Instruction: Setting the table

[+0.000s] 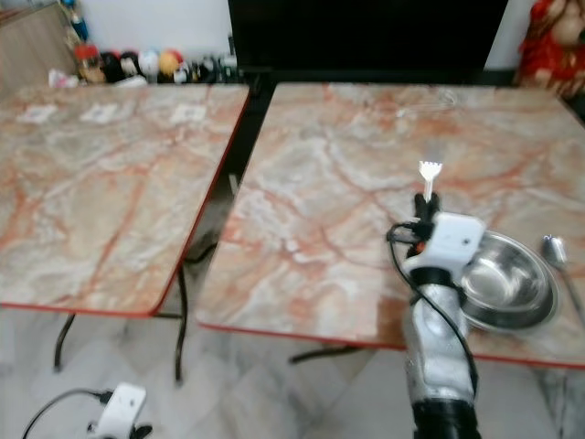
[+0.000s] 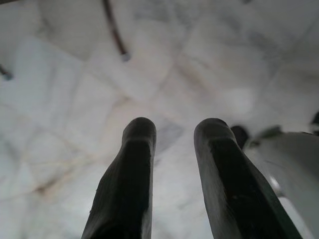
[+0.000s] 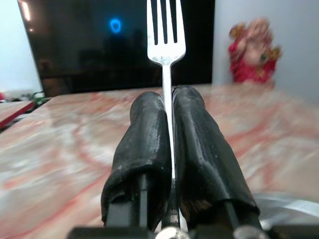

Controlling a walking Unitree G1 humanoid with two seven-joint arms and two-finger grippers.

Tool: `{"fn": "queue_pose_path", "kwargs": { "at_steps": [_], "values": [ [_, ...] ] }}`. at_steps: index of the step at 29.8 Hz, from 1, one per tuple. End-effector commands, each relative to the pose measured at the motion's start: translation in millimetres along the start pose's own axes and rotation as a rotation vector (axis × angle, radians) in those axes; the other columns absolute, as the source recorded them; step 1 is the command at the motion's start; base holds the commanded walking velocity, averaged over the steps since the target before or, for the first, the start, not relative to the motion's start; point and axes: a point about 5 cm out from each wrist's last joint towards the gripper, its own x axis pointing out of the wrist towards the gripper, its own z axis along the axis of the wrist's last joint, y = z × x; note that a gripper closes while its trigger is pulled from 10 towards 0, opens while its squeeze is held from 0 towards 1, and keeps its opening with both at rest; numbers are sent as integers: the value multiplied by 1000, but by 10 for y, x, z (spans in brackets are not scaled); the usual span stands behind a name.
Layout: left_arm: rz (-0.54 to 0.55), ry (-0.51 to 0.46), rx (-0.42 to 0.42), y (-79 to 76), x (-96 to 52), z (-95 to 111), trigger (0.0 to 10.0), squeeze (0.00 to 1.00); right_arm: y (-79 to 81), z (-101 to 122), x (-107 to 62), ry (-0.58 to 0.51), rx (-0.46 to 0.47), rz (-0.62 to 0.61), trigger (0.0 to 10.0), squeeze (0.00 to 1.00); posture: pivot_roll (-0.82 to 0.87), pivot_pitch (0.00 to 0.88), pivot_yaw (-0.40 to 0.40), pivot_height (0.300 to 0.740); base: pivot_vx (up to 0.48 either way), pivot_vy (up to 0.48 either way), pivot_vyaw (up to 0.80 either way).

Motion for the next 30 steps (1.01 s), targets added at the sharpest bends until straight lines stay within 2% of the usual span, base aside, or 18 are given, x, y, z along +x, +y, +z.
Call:
{"fn": "queue_pose_path", "kwargs": {
  "at_steps": [1, 10, 18, 26, 30],
  "values": [
    [9, 27, 3, 18, -15, -67, 10000, 0, 96, 49, 11, -20, 23, 19, 10000, 0, 32, 0, 31, 740, 0, -472, 0],
    [8, 13, 2, -3, 18, 42, 10000, 0, 63, 78, 31, -30, 15, 4, 10000, 0, 31, 0, 31, 740, 0, -472, 0],
    [18, -15, -2, 66, 42, 189, 10000, 0, -5, 78, 25, -27, 3, -20, 10000, 0, 35, 0, 29, 740, 0, -472, 0],
    [23, -5, -12, 106, 1, 54, 10000, 0, -213, 151, 128, -23, -49, -73, 10000, 0, 30, 0, 28, 740, 0, 0, 0],
    [19, -5, -38, 85, 3, 48, 10000, 0, -243, 146, 218, 14, -76, -72, 10000, 0, 33, 0, 26, 740, 0, 0, 0]
  ]
}}
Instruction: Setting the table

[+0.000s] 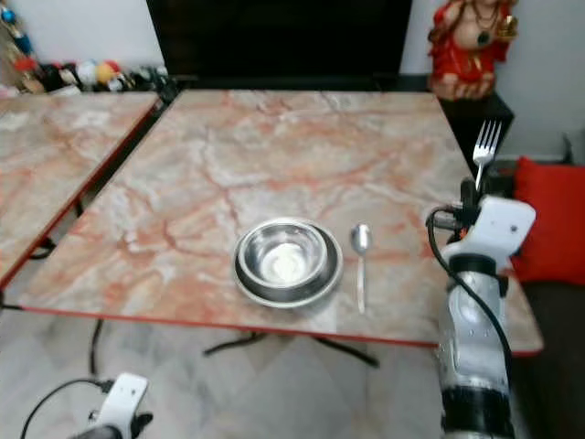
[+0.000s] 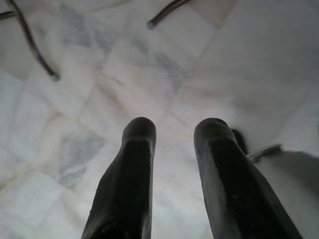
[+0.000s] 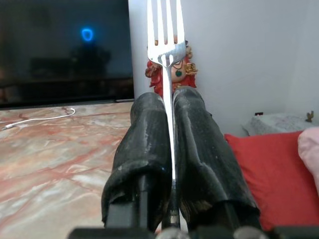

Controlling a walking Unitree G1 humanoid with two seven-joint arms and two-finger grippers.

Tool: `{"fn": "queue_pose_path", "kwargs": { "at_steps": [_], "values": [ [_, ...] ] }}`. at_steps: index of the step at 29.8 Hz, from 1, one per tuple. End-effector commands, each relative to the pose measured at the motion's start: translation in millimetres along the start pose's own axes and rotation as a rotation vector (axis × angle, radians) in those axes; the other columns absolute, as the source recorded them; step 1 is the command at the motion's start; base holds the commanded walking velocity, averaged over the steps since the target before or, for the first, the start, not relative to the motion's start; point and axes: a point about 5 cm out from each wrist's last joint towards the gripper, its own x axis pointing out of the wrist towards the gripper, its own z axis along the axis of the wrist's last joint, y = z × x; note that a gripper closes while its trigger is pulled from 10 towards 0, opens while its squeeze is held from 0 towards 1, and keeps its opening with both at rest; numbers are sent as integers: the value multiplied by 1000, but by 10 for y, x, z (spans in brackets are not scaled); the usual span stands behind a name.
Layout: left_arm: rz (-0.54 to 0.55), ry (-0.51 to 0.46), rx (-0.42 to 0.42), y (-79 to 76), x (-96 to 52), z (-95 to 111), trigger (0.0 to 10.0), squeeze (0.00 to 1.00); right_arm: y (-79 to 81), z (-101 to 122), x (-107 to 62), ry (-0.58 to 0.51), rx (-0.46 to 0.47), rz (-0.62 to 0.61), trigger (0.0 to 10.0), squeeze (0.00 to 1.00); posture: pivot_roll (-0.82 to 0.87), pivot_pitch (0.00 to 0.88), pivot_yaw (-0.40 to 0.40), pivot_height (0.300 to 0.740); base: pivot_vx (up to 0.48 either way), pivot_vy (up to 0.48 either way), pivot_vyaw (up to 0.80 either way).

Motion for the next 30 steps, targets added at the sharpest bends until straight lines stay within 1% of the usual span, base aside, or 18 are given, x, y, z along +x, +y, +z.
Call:
{"fn": "queue_pose_path", "kwargs": {
  "at_steps": [1, 2, 6, 9, 10, 13, 17, 19, 22, 23, 24, 27, 28, 30],
  "values": [
    [15, 19, -42, 50, -19, -62, 10000, 0, 52, -31, 41, 34, -13, 22, 10000, 0, 33, 0, 26, 740, 0, 0, 0],
    [15, 21, -47, 52, -20, -65, 10000, 0, 58, -23, 49, 31, -9, 25, 10000, 0, 33, 0, 26, 740, 0, 0, 0],
    [30, 30, -54, 86, -28, -87, 10000, 0, 77, -22, 57, 37, -16, 34, 10000, 0, 33, 0, 26, 740, 0, 464, 0],
    [36, 46, -41, 156, -59, -156, 10000, 0, 100, -83, 37, 72, -17, 34, 10000, 0, 33, 0, 26, 740, 0, 445, 0],
    [39, 51, -29, 183, -70, -177, 10000, 0, 111, -123, 25, 98, -26, 33, 10000, 0, 39, 0, 30, 740, 0, 0, 0],
    [38, 54, -24, 198, -77, -190, 10000, 0, 121, -142, 31, 108, -30, 34, 10000, 0, 37, 0, 34, 740, 0, 0, 0],
    [31, 47, -22, 150, -56, -149, 10000, 0, 106, -158, 85, 125, -46, 28, 10000, 0, 37, 0, 36, 740, 0, 0, 0],
    [24, 41, -21, 95, -38, -117, 10000, 0, 66, -216, 151, 185, -84, 17, 10000, 0, 37, 0, 36, 740, 0, 0, 0],
    [15, 38, -20, 43, -25, -100, 10000, 0, 29, -322, 207, 278, -107, 26, 10000, 0, 38, 0, 34, 740, 0, 0, 0],
    [15, 38, -20, 43, -25, -100, 10000, 0, 29, -322, 207, 278, -107, 26, 10000, 0, 38, 0, 34, 740, 0, 0, 0],
    [10, 38, -21, 22, -21, -96, 10000, 0, 7, -391, 234, 335, -91, 37, 10000, 0, 43, 0, 33, 740, 0, 0, 0],
    [5, 39, -21, 14, -19, -94, 10000, 0, -25, -485, 266, 414, -77, 49, 10000, 0, 45, 0, 32, 740, 0, 0, 0],
    [4, 40, -20, 19, -19, -93, 10000, 0, -33, -533, 284, 457, -73, 68, 10000, 0, 45, 0, 32, 740, 0, 0, 0],
    [5, 40, -21, 30, -20, -91, 10000, 0, -35, -553, 305, 481, -59, 75, 10000, 0, 45, 0, 32, 740, 0, 0, 0]
  ]
}}
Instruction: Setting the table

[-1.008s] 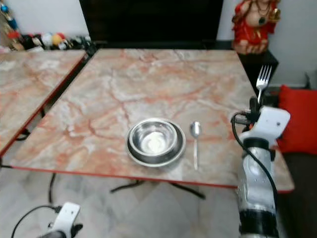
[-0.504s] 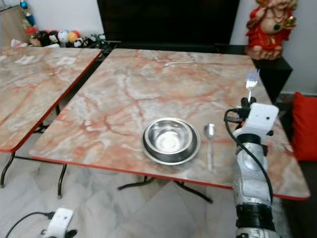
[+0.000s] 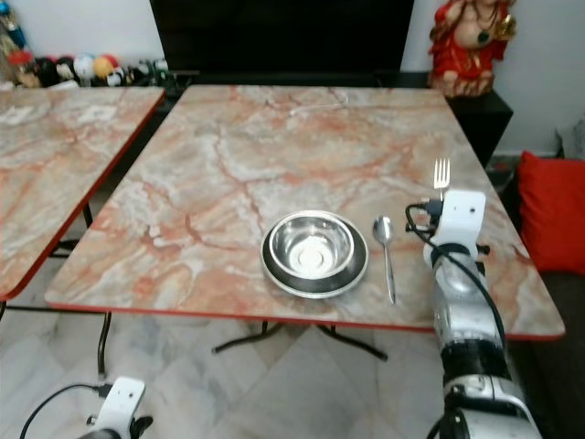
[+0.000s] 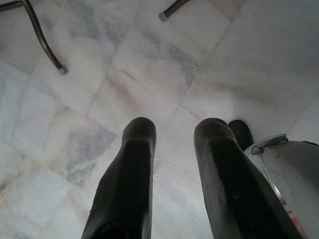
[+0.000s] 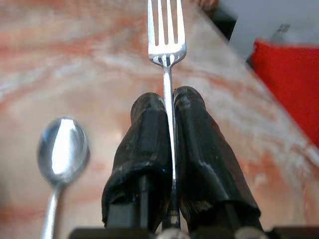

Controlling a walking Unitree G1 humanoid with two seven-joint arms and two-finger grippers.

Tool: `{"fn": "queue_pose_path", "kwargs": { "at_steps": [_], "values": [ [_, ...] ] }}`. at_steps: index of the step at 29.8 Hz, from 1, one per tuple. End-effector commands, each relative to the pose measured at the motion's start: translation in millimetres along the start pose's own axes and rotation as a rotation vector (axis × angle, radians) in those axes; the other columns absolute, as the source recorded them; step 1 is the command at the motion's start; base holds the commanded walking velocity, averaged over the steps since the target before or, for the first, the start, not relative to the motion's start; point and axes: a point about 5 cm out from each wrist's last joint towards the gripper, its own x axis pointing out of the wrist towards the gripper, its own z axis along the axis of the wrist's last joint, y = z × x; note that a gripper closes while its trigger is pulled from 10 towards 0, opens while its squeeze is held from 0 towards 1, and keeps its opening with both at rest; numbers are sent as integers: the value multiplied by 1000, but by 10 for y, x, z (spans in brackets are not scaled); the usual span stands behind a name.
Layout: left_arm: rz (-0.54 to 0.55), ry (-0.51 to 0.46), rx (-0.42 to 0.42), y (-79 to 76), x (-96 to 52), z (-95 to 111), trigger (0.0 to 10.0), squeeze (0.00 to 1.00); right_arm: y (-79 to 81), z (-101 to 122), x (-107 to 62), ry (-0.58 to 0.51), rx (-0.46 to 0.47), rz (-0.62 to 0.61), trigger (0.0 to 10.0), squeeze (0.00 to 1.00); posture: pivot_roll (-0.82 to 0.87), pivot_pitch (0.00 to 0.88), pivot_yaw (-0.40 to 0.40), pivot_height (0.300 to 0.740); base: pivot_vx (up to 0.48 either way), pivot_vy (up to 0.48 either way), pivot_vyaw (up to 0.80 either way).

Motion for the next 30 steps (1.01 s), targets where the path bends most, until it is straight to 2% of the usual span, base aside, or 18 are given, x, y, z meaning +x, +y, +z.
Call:
{"fn": "queue_pose_path", "kwargs": {
  "at_steps": [1, 5, 11, 14, 15, 16, 18, 21, 24, 30],
  "values": [
    [3, 31, 9, 27, -11, -53, 10000, 0, 7, 33, 38, 20, 20, 18, 10000, 0, 50, 0, 29, 740, 0, 0, 0],
    [6, 31, 8, 50, -15, -54, 10000, 0, 30, 30, 89, 70, 60, 64, 10000, 0, 52, 0, 30, 740, 0, 0, 0],
    [7, 31, -3, 54, -21, -72, 10000, 0, 64, -43, 114, 116, 72, 66, 10000, 0, 65, 0, 26, 740, 0, 0, 0],
    [1, 28, -15, 48, -24, -79, 10000, 0, 63, -20, 120, 86, 77, 43, 10000, 0, 73, 0, 24, 740, 0, 0, 0],
    [-2, 22, -22, 44, -27, -85, 10000, 0, 87, 25, 123, 42, 91, 51, 10000, 0, 70, 0, 27, 740, 0, 0, 0],
    [0, 16, -29, 46, -30, -91, 10000, 0, 123, 128, 113, -70, 86, 67, 10000, 0, 69, 2, 28, 740, 0, 0, 0],
    [0, 13, -33, 47, -32, -93, 10000, 0, 144, 191, 98, -140, 77, 80, 10000, 0, 69, 2, 28, 740, 0, 0, 0],
    [0, 13, -32, 63, -41, -112, 10000, 0, 186, 286, -7, -324, 130, 76, 10000, 0, 59, 13, 30, 740, 0, 0, 0],
    [-2, 19, -28, 76, -50, -137, 10000, 0, 223, 236, -100, -382, 131, 78, 10000, 0, 55, 18, 29, 740, 0, 0, 0],
    [-7, 23, -23, 64, -57, -165, 10000, 0, 196, 39, -443, -481, 77, 61, 10000, 0, 34, 30, 37, 740, 0, 0, 0]
  ]
}}
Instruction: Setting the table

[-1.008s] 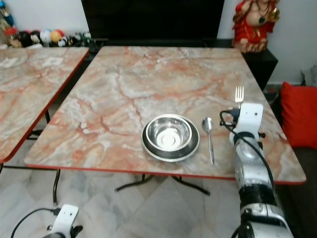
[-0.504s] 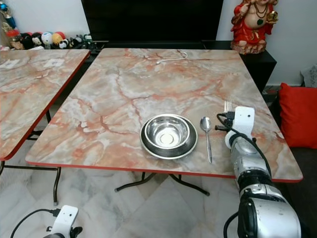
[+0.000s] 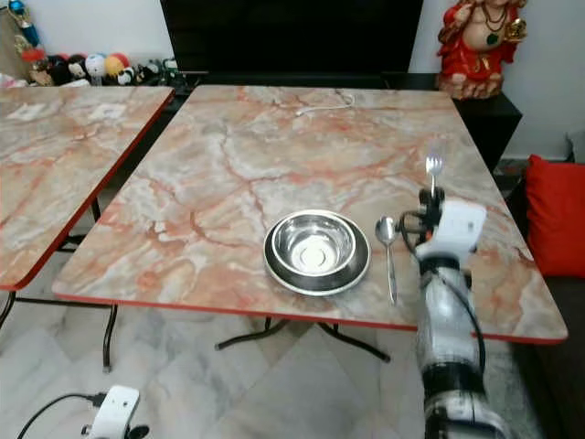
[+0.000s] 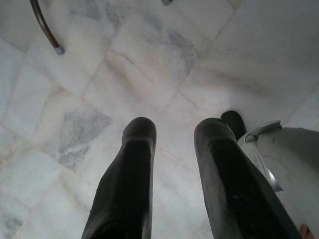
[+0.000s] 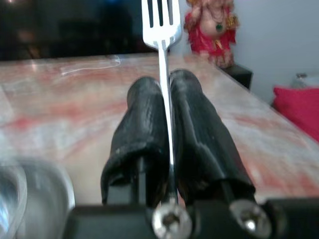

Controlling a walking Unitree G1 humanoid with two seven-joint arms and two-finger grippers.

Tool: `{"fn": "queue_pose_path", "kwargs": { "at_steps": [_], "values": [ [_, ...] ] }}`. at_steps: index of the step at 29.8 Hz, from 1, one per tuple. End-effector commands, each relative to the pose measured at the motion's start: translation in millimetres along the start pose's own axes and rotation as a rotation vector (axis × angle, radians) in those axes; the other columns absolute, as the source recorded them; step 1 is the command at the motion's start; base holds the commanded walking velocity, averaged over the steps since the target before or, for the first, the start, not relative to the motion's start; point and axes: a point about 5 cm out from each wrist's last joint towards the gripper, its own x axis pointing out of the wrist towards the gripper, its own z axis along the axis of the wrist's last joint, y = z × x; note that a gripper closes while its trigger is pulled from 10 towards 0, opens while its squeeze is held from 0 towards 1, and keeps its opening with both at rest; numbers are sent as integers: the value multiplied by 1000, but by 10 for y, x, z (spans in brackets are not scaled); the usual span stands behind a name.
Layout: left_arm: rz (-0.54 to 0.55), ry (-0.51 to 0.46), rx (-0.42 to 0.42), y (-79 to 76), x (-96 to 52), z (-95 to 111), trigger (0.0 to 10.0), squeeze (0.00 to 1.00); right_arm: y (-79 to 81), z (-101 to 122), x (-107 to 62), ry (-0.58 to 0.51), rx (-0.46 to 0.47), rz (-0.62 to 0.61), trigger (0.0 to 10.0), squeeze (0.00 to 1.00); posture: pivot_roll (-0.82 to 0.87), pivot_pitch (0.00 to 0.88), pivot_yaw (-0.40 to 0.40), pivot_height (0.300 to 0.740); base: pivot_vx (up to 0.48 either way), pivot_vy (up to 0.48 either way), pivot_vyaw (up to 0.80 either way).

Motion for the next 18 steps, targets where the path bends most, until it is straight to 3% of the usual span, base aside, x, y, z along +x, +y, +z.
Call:
{"fn": "queue_pose_path", "kwargs": {
  "at_steps": [1, 7, 18],
  "values": [
    [4, 3, 2, 28, -14, -31, 10000, 0, 18, 204, 49, -102, -16, 13, 10000, 0, 28, 30, 38, 740, 0, 0, 0],
    [-1, 1, 7, -4, -8, -30, 10000, 0, -61, 301, 47, -136, -9, -10, 10000, 0, 25, 18, 36, 740, 268, 0, 0],
    [2, -6, 4, -13, 2, 2, 10000, 0, -27, 385, 96, -152, 1, -37, 10000, 0, 35, 2, 31, 740, 411, 0, 0]
  ]
}}
